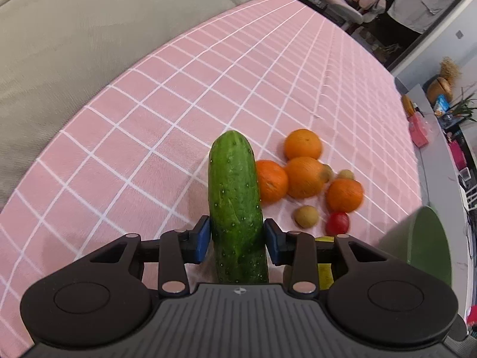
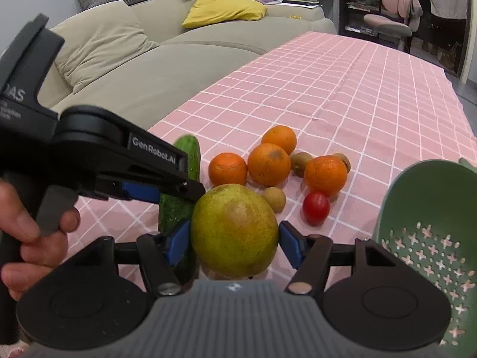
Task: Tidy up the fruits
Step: 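Carry the cucumber and pear into the green colander and release both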
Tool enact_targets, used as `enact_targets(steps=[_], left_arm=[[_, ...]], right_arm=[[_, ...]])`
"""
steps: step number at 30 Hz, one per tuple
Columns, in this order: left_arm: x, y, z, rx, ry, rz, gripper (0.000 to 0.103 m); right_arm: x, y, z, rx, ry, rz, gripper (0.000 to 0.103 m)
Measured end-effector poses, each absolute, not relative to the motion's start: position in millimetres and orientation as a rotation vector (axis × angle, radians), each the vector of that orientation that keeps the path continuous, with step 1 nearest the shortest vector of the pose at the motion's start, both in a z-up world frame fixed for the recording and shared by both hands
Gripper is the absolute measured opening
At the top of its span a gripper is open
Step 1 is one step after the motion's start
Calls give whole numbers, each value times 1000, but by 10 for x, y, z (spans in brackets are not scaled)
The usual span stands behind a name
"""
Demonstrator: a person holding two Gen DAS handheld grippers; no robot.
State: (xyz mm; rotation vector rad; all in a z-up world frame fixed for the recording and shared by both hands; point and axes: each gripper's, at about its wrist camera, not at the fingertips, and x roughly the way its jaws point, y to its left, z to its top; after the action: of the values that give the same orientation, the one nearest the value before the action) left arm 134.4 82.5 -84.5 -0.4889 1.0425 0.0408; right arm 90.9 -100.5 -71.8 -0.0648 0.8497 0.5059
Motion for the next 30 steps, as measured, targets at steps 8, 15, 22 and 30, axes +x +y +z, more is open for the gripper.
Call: enact_targets(steps=[8, 15, 22, 30], left_arm=[[1052, 694, -346, -429, 957, -25, 43], [959, 341, 140, -395, 846, -170, 43], [1110, -225, 345, -361, 821, -358, 42], [1421, -846, 130, -292, 893, -473, 42]], right_arm=[[576, -1156, -406, -65, 785, 483, 62], [343, -1483, 15, -68, 704, 422, 62], [341, -1966, 168, -101, 723, 311, 62], [571, -2393, 12, -186, 828, 228, 62]])
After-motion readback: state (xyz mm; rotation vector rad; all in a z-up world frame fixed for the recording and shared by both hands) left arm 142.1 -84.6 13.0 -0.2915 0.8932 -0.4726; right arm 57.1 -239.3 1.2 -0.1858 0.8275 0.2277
